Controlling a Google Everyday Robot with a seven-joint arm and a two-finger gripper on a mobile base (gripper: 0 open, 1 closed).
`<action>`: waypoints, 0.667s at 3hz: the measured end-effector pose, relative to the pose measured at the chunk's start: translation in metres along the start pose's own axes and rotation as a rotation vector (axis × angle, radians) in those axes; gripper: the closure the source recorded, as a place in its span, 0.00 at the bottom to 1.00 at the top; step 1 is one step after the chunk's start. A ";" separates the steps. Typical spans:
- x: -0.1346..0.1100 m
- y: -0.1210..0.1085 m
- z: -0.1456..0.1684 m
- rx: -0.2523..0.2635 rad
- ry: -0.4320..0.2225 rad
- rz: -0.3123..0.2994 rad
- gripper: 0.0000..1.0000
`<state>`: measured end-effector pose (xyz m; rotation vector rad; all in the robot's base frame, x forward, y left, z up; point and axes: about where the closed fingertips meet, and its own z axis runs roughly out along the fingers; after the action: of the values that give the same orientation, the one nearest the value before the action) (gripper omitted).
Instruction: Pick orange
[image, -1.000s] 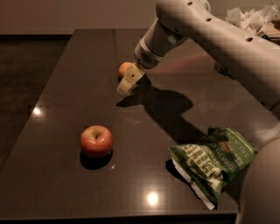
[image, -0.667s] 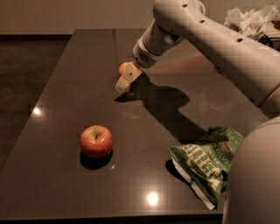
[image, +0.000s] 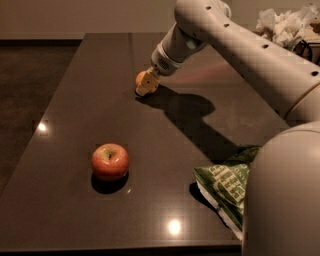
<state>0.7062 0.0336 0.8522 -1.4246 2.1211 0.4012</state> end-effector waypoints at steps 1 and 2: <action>0.000 0.003 -0.013 -0.021 -0.023 -0.008 0.65; 0.001 0.016 -0.053 -0.055 -0.065 -0.054 0.90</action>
Offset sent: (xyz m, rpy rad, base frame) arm -0.0594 -0.0493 0.0866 0.1018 -0.0443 0.1535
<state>0.6770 0.0114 0.8939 -1.4768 2.0299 0.4817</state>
